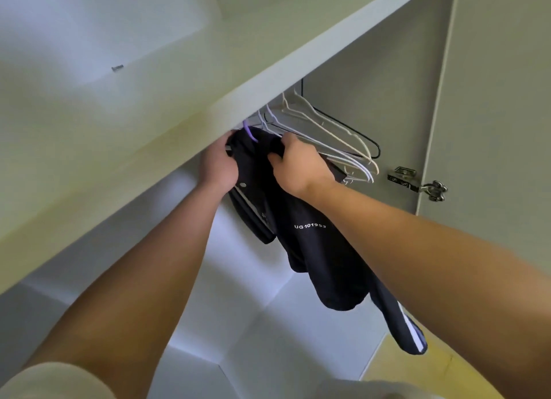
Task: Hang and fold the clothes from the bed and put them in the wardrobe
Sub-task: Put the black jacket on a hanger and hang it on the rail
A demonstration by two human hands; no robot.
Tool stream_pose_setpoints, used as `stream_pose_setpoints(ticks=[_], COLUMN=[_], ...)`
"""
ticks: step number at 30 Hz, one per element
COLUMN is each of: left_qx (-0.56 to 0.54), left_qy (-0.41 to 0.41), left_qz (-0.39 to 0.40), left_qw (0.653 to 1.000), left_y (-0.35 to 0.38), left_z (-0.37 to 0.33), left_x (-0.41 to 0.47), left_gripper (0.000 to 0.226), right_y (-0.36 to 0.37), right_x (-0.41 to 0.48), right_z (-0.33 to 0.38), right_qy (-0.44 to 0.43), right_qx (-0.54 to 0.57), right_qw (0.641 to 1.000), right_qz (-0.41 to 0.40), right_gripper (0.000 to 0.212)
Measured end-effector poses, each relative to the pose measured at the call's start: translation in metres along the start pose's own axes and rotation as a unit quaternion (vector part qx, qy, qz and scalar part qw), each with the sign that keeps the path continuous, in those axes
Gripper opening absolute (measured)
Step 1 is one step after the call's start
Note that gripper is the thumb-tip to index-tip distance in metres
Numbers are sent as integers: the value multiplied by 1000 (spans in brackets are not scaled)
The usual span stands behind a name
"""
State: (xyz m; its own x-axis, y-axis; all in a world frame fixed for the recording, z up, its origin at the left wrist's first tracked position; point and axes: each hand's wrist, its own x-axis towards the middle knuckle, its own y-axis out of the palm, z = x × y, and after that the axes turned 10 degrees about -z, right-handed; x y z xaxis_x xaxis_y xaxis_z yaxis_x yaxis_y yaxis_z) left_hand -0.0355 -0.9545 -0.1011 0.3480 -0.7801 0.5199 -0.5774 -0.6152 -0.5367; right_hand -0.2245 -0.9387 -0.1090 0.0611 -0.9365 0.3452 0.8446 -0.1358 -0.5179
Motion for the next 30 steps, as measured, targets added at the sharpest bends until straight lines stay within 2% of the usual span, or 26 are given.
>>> stream_pose_setpoints(ticks=[8, 16, 21, 24, 26, 30], left_qx=[4, 30, 47, 48, 55, 74], left_qy=[3, -86, -93, -80, -75, -46], left_qz=[-61, -14, -14, -58, -95, -181], left_qw=[998, 996, 994, 994, 991, 980], left_y=[-34, -48, -54, -59, -61, -61], left_z=[24, 45, 53, 55, 50, 37], left_x=[-17, -29, -35, -41, -50, -64], left_gripper=[36, 26, 29, 26, 15, 40], right_y=[9, 31, 40, 34, 31, 33], right_x=[-18, -20, -26, -28, -31, -41], right_z=[25, 34, 32, 28, 24, 15], right_qy=[-50, -30, -36, -66, -86, -116], right_qx=[-1, -41, -60, -79, -98, -171], right_qw=[998, 996, 995, 993, 990, 978], right_qz=[25, 79, 72, 61, 61, 13], right_gripper=[17, 16, 20, 30, 38, 48])
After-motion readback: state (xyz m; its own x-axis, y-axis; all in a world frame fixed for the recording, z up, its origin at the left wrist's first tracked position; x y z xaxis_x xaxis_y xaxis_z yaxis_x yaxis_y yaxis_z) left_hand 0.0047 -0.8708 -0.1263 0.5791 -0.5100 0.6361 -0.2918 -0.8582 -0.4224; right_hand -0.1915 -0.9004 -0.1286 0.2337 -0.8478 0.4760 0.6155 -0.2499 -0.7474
